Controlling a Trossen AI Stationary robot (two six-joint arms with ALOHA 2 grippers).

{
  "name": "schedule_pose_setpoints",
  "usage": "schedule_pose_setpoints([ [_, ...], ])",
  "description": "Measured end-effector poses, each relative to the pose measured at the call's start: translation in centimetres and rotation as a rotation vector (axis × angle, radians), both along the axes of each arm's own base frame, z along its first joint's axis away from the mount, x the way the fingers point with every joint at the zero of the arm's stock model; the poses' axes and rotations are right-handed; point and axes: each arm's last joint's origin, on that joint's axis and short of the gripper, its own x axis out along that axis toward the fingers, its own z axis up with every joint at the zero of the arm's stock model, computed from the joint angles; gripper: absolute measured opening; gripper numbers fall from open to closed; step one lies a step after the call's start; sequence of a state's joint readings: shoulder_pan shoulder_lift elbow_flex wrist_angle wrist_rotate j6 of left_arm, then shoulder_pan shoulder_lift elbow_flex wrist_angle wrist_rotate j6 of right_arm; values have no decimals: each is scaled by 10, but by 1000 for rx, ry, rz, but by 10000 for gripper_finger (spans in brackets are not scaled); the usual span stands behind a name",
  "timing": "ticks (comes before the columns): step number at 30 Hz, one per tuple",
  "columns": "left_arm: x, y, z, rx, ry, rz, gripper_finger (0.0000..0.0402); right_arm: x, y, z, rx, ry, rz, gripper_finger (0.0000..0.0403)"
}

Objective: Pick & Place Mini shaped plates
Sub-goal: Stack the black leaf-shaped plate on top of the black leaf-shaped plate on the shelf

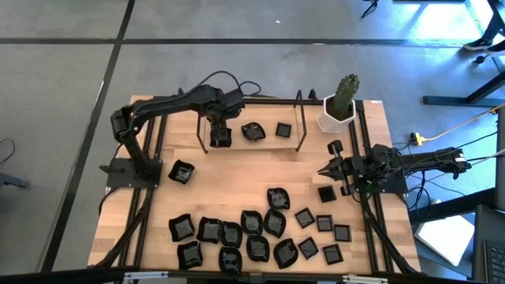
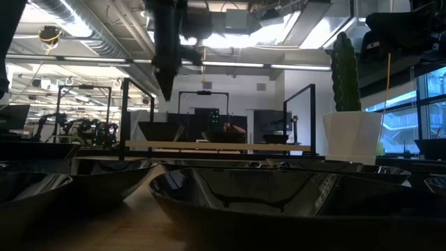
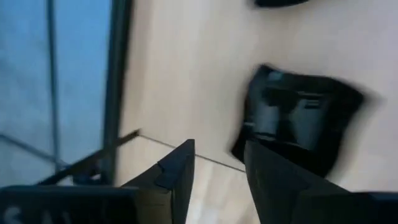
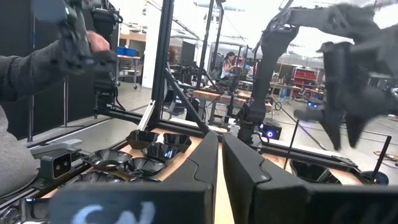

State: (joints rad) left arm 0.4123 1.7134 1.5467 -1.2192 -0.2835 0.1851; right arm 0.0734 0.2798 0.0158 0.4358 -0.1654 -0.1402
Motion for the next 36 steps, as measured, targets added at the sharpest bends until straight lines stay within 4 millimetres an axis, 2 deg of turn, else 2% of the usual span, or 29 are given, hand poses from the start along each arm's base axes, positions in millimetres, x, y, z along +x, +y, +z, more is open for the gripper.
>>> schedule_pose_setpoints([
  [4,-16,-41,54,-145,-281,-150,124,0,0,0,1,1,0,26],
  [8,-51,-86,109,-107,-629,-307,103,0,0,0,1,2,0,26],
  [10,-71,-103,125,-63,-843,-365,91,0,0,0,1,2,0,26],
  [12,-88,-117,127,-40,-1047,-411,79,0,0,0,1,3,0,26],
  [14,-102,-126,116,-32,-1172,-453,67,0,0,0,0,3,0,26],
  [19,-130,-133,61,76,-1391,-485,29,0,0,-1,2,10,0,26],
  [22,-139,-130,21,131,-1482,-460,6,0,0,-2,1,17,0,26],
  [27,-144,-131,-45,189,-1545,-527,3,0,0,-2,1,20,0,26],
  [31,-152,-130,-72,231,-1602,-514,3,0,0,-2,7,21,1,26],
  [36,-156,-128,-92,244,-1549,-493,2,0,0,-2,3,20,1,26],
])
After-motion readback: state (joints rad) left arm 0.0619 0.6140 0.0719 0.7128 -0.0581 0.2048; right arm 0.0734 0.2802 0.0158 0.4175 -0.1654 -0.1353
